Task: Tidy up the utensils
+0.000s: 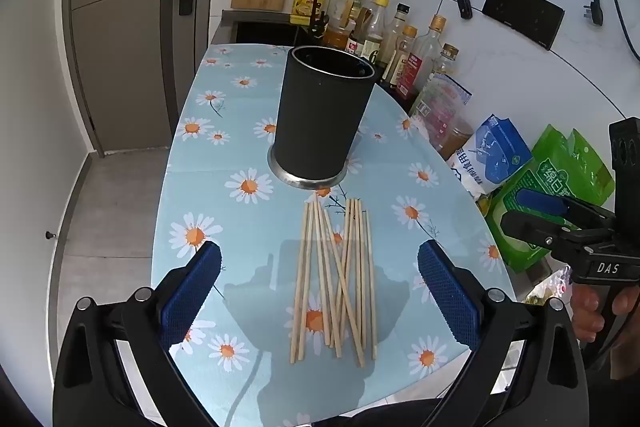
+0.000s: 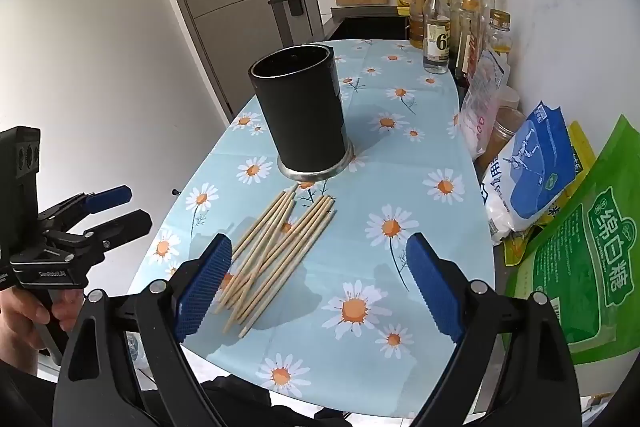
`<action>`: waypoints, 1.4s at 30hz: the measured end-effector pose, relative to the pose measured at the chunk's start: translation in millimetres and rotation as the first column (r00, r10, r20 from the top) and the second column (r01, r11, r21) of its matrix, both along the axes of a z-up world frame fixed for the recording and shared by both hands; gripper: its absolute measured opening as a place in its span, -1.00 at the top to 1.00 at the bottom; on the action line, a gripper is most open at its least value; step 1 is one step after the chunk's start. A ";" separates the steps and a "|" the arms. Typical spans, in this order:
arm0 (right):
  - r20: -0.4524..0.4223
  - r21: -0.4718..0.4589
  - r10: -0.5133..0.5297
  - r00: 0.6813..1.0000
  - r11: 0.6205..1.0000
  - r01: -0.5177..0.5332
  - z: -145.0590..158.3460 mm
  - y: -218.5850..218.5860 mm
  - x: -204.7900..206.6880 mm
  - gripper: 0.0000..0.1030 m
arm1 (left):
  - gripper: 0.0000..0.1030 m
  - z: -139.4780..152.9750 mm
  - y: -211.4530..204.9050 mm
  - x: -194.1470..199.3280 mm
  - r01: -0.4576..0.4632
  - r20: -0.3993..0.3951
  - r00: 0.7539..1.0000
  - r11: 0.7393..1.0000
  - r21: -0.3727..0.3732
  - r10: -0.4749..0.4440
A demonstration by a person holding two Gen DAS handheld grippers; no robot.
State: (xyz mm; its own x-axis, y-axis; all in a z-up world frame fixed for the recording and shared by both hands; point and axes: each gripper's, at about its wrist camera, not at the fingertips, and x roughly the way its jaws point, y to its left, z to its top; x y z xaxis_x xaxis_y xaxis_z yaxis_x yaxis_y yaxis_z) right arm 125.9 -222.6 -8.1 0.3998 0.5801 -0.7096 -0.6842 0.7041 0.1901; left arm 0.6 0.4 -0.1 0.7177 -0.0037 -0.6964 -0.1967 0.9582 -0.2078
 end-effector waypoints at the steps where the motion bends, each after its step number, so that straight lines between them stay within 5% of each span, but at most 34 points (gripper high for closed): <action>1: 0.000 0.001 0.002 1.000 1.000 -0.002 0.8 -0.6 0.6 -0.70 | -0.87 0.5 -0.1 0.2 0.002 0.002 1.000 1.000 0.000 -0.002; 42: -0.058 -0.008 -0.035 0.998 0.999 0.034 -11.3 -1.0 8.2 -0.70 | -0.87 1.5 2.9 -0.5 0.001 0.004 1.000 1.000 -0.002 -0.001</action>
State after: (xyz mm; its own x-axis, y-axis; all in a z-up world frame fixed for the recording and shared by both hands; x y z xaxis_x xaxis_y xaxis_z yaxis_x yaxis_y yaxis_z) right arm 134.2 -223.6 -19.4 0.3777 0.5615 -0.7362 -0.6476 0.7285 0.2234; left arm 0.1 3.3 1.4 0.7203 -0.0059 -0.6937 -0.1947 0.9581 -0.2103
